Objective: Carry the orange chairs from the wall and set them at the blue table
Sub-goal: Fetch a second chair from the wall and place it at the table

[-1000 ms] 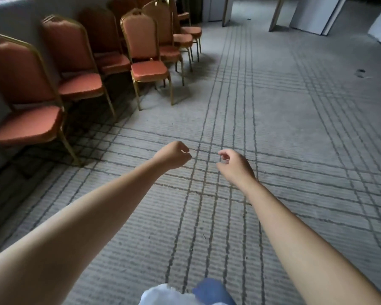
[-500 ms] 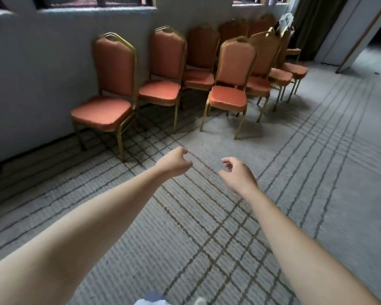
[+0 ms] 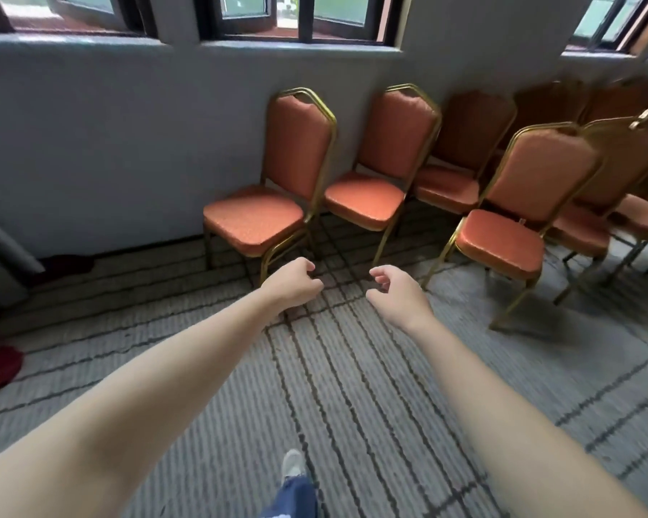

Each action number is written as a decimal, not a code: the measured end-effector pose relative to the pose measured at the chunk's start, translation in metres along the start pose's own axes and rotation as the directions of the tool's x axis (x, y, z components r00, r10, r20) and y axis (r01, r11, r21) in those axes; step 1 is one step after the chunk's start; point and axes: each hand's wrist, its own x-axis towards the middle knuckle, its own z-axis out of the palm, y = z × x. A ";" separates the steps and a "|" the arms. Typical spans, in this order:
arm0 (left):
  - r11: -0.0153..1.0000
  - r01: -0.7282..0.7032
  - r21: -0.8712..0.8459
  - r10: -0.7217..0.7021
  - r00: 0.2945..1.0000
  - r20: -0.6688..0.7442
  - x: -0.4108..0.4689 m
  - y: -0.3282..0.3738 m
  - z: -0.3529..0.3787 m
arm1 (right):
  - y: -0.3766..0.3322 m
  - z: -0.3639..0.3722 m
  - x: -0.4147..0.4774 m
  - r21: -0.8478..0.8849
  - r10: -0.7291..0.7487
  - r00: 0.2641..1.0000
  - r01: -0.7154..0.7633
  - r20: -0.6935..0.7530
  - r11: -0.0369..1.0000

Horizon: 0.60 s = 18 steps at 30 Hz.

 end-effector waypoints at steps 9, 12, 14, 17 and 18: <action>1.000 0.004 -0.012 -0.005 0.997 -0.074 0.202 0.051 -0.059 | -0.028 -0.036 0.218 -0.017 -0.074 0.997 0.075 0.030 0.997; 0.999 0.017 -0.033 -0.020 0.996 -0.088 0.271 0.066 -0.073 | -0.029 -0.044 0.301 -0.022 -0.110 0.993 0.111 0.040 0.994; 0.999 0.030 -0.046 -0.035 0.993 -0.111 0.319 0.076 -0.080 | -0.030 -0.050 0.357 -0.032 -0.141 0.989 0.143 0.051 0.989; 0.995 0.052 -0.088 -0.065 0.985 -0.158 0.392 0.096 -0.092 | -0.032 -0.063 0.445 -0.041 -0.194 0.977 0.199 0.088 0.979; 0.992 0.065 -0.105 -0.083 0.981 -0.177 0.415 0.103 -0.096 | -0.033 -0.068 0.473 -0.048 -0.214 0.971 0.220 0.102 0.974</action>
